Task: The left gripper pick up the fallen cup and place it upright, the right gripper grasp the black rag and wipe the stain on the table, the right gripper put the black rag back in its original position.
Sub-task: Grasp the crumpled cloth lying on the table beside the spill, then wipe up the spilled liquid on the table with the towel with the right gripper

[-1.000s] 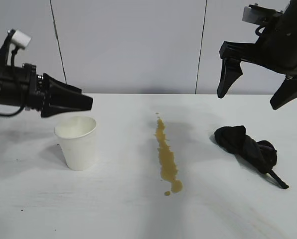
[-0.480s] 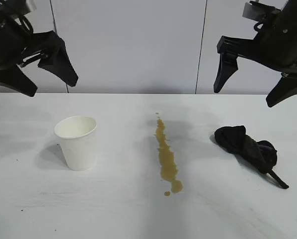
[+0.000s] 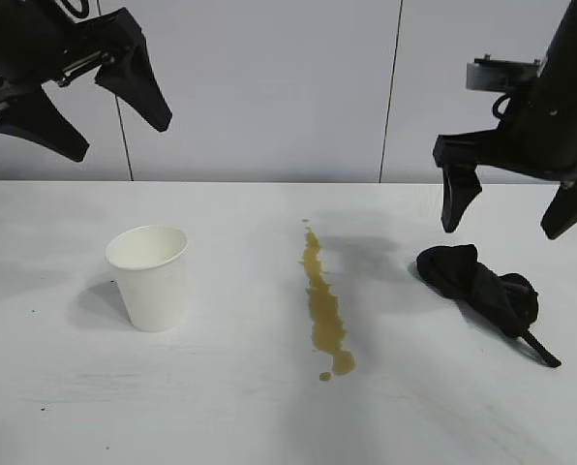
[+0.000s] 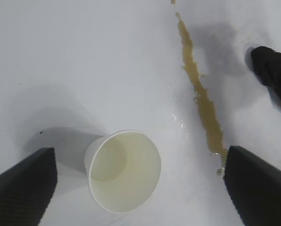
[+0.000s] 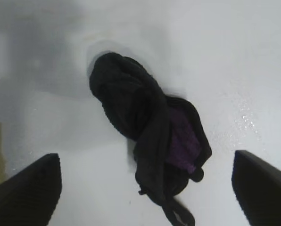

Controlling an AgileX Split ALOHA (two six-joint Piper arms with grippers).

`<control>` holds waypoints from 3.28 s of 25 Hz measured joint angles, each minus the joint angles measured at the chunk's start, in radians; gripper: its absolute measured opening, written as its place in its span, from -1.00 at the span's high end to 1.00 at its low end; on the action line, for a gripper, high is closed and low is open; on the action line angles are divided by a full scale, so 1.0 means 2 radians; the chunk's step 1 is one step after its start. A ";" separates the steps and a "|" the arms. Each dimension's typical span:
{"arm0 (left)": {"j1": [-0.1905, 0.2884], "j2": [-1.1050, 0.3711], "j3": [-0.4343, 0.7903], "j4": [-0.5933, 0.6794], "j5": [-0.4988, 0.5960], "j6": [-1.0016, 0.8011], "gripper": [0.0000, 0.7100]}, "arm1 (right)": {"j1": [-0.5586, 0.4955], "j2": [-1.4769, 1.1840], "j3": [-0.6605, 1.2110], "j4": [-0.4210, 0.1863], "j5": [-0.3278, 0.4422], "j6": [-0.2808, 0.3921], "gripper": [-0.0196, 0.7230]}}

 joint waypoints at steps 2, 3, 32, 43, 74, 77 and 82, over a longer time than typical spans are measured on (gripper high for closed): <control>0.000 0.000 0.000 -0.002 0.000 0.000 -0.95 | 0.000 0.021 0.000 -0.001 -0.004 0.000 -0.74; 0.000 0.000 0.000 -0.002 0.000 0.000 -0.95 | 0.000 0.027 0.000 -0.002 -0.008 0.000 -0.70; 0.000 0.000 0.000 0.000 0.001 -0.001 -0.95 | 0.095 0.195 -0.292 -0.002 -0.022 0.047 0.72; 0.000 0.000 0.000 0.000 0.000 -0.001 -0.95 | 0.125 0.352 -0.489 -0.007 0.040 0.043 0.72; 0.000 0.000 0.000 0.014 0.002 -0.001 -0.95 | 0.154 0.275 -0.374 0.004 0.170 0.015 0.72; 0.000 0.000 0.000 0.014 0.002 -0.001 -0.95 | 0.154 0.233 -0.299 0.002 0.132 0.015 0.72; 0.000 0.000 0.000 0.014 0.002 -0.001 -0.95 | 0.154 0.164 -0.154 0.004 0.049 0.021 0.72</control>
